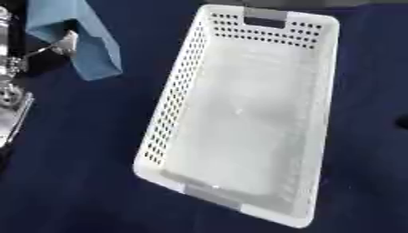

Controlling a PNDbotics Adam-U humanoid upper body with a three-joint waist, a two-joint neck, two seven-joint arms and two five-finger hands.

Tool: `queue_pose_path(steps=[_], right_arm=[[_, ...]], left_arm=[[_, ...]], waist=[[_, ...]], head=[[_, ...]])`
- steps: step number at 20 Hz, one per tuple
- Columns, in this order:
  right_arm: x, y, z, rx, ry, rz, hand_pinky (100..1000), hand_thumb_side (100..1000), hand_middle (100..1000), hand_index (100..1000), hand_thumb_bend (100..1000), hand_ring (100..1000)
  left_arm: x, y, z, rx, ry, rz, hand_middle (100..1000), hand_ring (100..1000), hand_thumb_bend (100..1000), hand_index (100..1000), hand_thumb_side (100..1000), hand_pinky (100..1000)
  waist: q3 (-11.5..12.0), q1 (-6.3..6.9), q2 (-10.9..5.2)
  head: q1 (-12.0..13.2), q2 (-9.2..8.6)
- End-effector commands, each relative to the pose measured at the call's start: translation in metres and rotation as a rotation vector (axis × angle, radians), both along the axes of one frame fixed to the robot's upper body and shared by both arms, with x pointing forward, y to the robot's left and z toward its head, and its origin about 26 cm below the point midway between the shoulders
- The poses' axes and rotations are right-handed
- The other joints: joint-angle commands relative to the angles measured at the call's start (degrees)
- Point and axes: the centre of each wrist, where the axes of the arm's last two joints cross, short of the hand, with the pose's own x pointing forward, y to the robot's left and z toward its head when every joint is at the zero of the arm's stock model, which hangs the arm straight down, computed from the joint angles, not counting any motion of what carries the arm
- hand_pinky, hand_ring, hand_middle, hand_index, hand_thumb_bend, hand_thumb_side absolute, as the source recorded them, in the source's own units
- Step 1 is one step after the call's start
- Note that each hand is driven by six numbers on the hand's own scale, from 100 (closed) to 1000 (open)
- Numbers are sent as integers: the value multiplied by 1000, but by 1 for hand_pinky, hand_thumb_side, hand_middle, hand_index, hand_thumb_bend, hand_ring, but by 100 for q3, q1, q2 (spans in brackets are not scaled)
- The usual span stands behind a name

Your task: Pick up objects on the table and place them in the box.

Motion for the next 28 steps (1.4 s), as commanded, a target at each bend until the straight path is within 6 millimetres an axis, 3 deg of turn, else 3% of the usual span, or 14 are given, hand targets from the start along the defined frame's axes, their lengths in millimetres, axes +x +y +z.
queue_pose_path(steps=[1, 7, 19, 28], right_arm=[[-2, -2, 7, -19, -45, 13, 882, 759, 752, 1000, 100, 754], [-2, -2, 6, -26, -36, 18, 881, 759, 752, 1000, 100, 754], [-2, -2, 7, -44, -27, 29, 879, 758, 750, 1000, 100, 753], [-1, 1, 10, -48, -21, 51, 878, 759, 749, 1000, 100, 752]], left_arm=[[-2, -8, 28, 33, -57, -94, 100, 100, 100, 130, 100, 100], [5, -28, 52, 57, -25, -297, 100, 100, 100, 130, 100, 100], [17, -55, 86, 311, 146, -602, 100, 100, 100, 130, 100, 100], [36, -114, 94, 507, 147, -802, 100, 100, 100, 136, 100, 100]], waist=[[-6, 20, -161], [-62, 78, -213], [-193, 223, -269], [-329, 280, -287]], head=[[48, 6], [55, -56], [65, -37], [60, -33]])
